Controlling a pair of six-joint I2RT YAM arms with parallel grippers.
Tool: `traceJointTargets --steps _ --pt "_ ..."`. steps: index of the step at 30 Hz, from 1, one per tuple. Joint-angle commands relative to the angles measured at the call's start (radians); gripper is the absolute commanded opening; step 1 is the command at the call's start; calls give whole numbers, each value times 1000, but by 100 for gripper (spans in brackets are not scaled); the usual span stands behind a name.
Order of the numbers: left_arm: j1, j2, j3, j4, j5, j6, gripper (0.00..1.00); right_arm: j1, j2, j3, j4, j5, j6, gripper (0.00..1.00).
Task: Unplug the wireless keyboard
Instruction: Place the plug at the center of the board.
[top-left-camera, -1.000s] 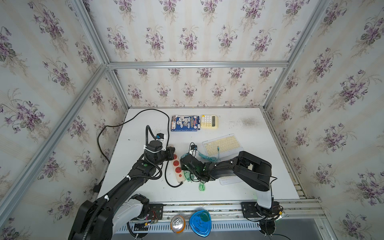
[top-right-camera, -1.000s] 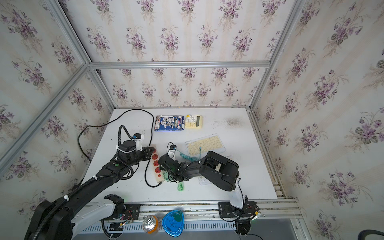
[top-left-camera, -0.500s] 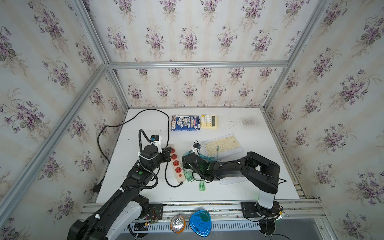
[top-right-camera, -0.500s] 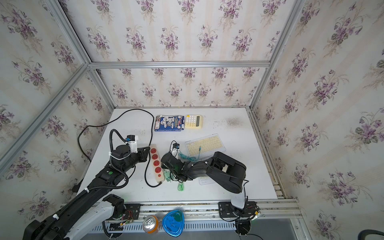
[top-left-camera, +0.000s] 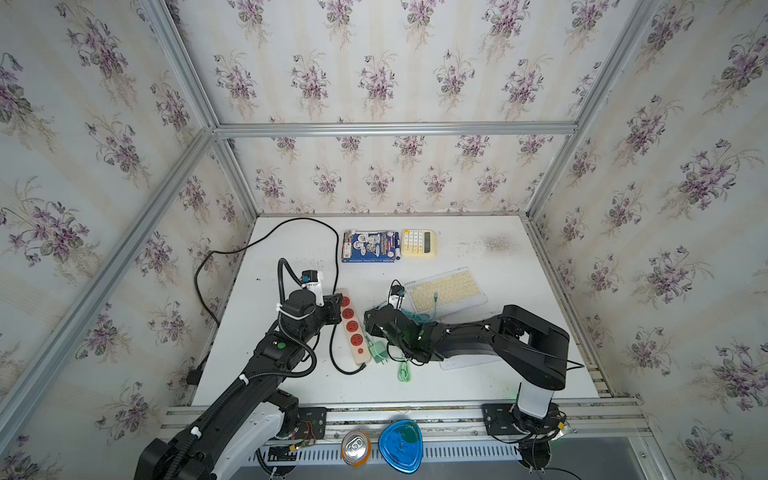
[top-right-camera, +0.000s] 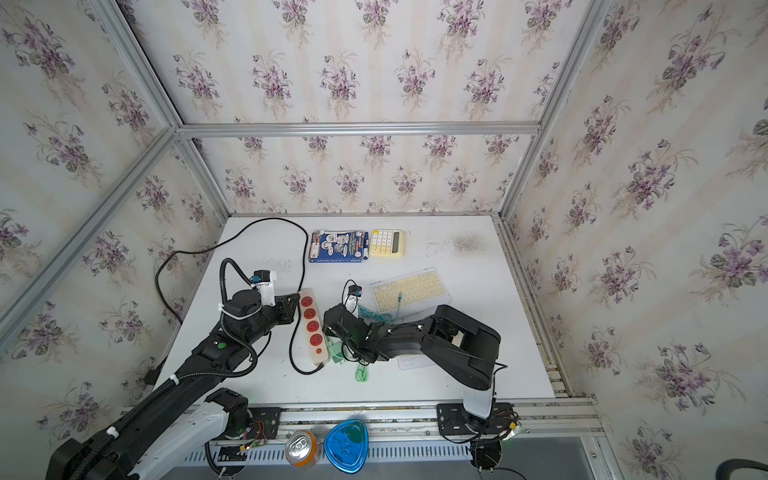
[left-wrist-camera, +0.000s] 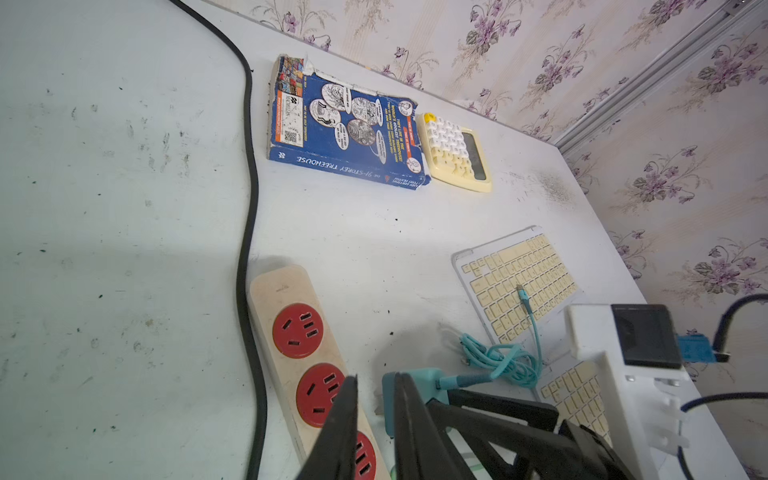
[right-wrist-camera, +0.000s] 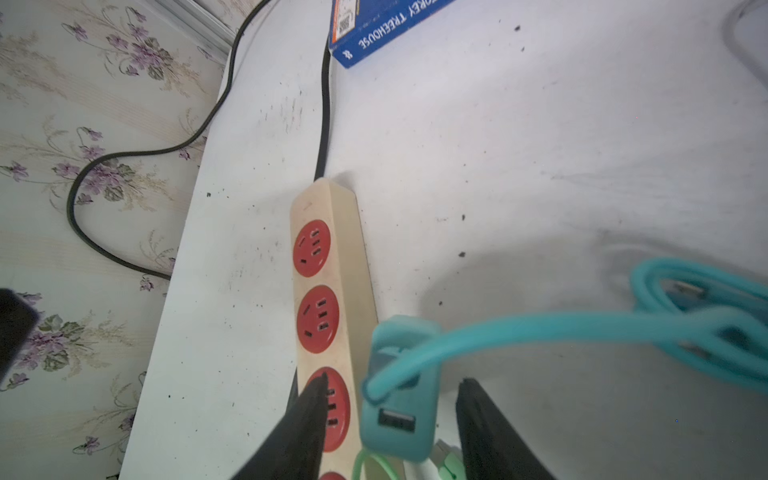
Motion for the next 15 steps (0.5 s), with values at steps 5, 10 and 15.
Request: traceJointTargets --steps 5,10,15 --pt "-1 -4 1 6 -15 3 20 2 -86 -20 -74 87 -47 54" --pt "-1 -21 -7 6 -30 1 21 11 -136 -44 -98 95 -65 52" --pt "-1 -55 -18 5 -49 4 22 115 -219 11 -207 261 -206 21"
